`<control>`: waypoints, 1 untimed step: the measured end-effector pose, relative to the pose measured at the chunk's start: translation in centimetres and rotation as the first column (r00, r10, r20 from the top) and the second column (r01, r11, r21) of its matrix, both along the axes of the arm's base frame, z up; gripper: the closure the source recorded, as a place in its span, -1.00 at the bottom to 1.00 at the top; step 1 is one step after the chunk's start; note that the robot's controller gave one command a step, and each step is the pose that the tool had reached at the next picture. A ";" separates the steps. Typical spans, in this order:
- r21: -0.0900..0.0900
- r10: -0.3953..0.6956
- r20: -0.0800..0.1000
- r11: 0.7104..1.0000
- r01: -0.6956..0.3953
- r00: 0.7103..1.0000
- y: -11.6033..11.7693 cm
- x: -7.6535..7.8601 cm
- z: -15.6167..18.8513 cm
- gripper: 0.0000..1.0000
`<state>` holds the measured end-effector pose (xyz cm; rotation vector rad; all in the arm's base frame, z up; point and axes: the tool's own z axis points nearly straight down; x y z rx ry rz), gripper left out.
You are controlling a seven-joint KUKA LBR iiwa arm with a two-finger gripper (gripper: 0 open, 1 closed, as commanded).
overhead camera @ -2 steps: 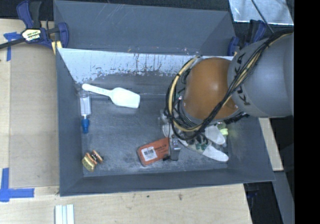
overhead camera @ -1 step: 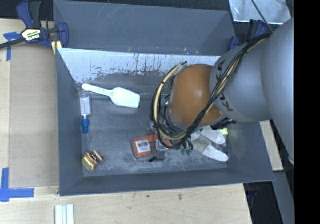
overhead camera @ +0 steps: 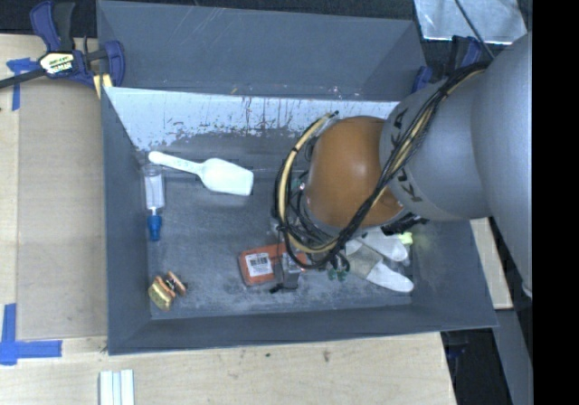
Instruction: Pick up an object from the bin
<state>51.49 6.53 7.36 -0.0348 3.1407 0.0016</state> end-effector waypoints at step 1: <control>-0.001 -0.019 -0.003 1.000 0.019 1.000 -0.3 -1.0 5.0 1.00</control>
Offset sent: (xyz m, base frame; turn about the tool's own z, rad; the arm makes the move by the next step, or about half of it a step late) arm -0.0260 0.0143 -0.0035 -0.0375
